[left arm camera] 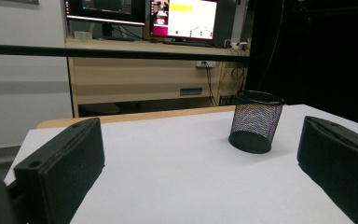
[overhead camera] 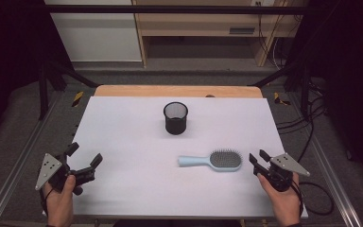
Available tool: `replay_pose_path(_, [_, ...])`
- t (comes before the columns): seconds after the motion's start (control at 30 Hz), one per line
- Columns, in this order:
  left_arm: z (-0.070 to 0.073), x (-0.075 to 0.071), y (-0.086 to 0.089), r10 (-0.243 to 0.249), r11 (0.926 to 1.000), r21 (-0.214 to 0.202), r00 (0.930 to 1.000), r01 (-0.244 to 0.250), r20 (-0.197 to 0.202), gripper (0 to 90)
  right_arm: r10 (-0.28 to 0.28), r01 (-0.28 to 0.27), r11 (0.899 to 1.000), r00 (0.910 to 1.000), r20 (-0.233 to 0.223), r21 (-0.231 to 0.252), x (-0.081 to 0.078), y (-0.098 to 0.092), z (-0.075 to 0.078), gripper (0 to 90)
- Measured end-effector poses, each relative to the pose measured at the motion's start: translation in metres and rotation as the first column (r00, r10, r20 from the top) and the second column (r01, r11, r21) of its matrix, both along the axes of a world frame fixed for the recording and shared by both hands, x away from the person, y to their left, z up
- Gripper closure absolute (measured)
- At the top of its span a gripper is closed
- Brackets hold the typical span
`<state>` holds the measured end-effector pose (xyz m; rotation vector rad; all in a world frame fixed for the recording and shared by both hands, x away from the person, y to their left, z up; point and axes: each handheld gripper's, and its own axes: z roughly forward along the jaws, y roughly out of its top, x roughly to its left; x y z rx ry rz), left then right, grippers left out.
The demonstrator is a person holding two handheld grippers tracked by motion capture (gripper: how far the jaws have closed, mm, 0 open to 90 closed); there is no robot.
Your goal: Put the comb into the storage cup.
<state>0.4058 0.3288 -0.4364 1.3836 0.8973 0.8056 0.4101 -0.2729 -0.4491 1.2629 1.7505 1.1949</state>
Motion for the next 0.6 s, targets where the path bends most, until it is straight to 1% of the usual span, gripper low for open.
replay_pose_path(0.07, [0.000, 0.000, 0.000, -0.002, 1.0000, 0.002, 1.0000, 0.002, 0.002, 0.6, 0.011, -0.011, 1.000, 0.9999, -0.012, -0.009, 0.000, 0.000, -0.001, 65.5])
replay_pose_path(0.1, [0.000, 0.001, -0.001, -0.010, 1.0000, 0.000, 1.0000, 0.010, 0.002, 0.6, 0.011, -0.011, 1.000, 0.9999, -0.012, -0.009, 0.000, 0.000, -0.001, 65.5])
replay_pose_path(0.13, [0.000, 0.001, -0.002, -0.011, 0.9999, 0.006, 0.9999, 0.011, -0.002, 0.6, 0.017, -0.017, 1.000, 0.9997, -0.019, -0.007, 0.000, 0.000, -0.001, 71.4])
replay_pose_path(0.2, [0.000, 0.002, -0.003, -0.010, 0.9999, 0.007, 0.9999, 0.010, -0.004, 0.6, 0.022, -0.022, 1.000, 0.9993, -0.031, -0.001, -0.001, -0.001, -0.002, 75.6])
replay_pose_path(0.27, [0.000, 0.001, -0.003, -0.003, 0.9999, 0.011, 1.0000, 0.003, -0.004, 0.7, 0.032, -0.033, 0.999, 0.9984, -0.046, -0.006, -0.001, -0.001, -0.004, 81.9])
replay_pose_path(0.3, [0.001, 0.001, -0.003, -0.001, 0.9999, 0.010, 1.0000, 0.001, -0.003, 0.7, 0.032, -0.033, 0.999, 0.9984, -0.046, -0.006, -0.001, -0.001, -0.004, 81.9])
replay_pose_path(0.33, [0.001, 0.000, -0.003, -0.003, 0.9999, 0.010, 1.0000, 0.003, -0.001, 0.7, 0.032, -0.034, 0.999, 0.9972, -0.067, -0.019, -0.001, 0.000, -0.006, 86.0])
replay_pose_path(0.4, [0.001, 0.001, -0.004, -0.015, 0.9998, 0.014, 0.9999, 0.015, -0.004, 0.7, 0.036, -0.038, 0.999, 0.9959, -0.083, -0.024, -0.001, 0.001, -0.007, 88.8])
replay_pose_path(0.43, [0.001, 0.001, -0.004, -0.015, 0.9998, 0.014, 0.9999, 0.015, -0.004, 0.7, 0.036, -0.038, 0.999, 0.9959, -0.083, -0.024, -0.001, 0.001, -0.007, 88.8])
replay_pose_path(0.47, [0.000, 0.001, -0.004, -0.015, 0.9998, 0.014, 0.9999, 0.015, -0.003, 0.7, 0.039, -0.043, 0.998, 0.9944, -0.098, -0.035, -0.001, 0.003, -0.009, 90.0])
replay_pose_path(0.5, [0.000, 0.001, -0.004, -0.015, 0.9998, 0.014, 0.9999, 0.015, -0.003, 0.7, 0.039, -0.043, 0.998, 0.9944, -0.098, -0.035, -0.001, 0.003, -0.009, 90.0])
replay_pose_path(0.53, [0.000, 0.001, -0.003, -0.013, 0.9998, 0.014, 0.9999, 0.013, -0.005, 0.7, 0.048, -0.054, 0.997, 0.9918, -0.118, -0.051, 0.002, 0.007, -0.011, 90.0])
replay_pose_path(0.57, [0.000, 0.001, -0.003, -0.013, 0.9998, 0.014, 0.9999, 0.013, -0.005, 0.6, 0.048, -0.054, 0.997, 0.9918, -0.118, -0.051, 0.002, 0.007, -0.011, 90.0])
replay_pose_path(0.6, [-0.001, 0.001, -0.002, -0.011, 0.9999, 0.011, 0.9999, 0.011, -0.007, 0.7, 0.048, -0.058, 0.996, 0.9895, -0.137, -0.069, 0.006, 0.011, -0.014, 90.0])
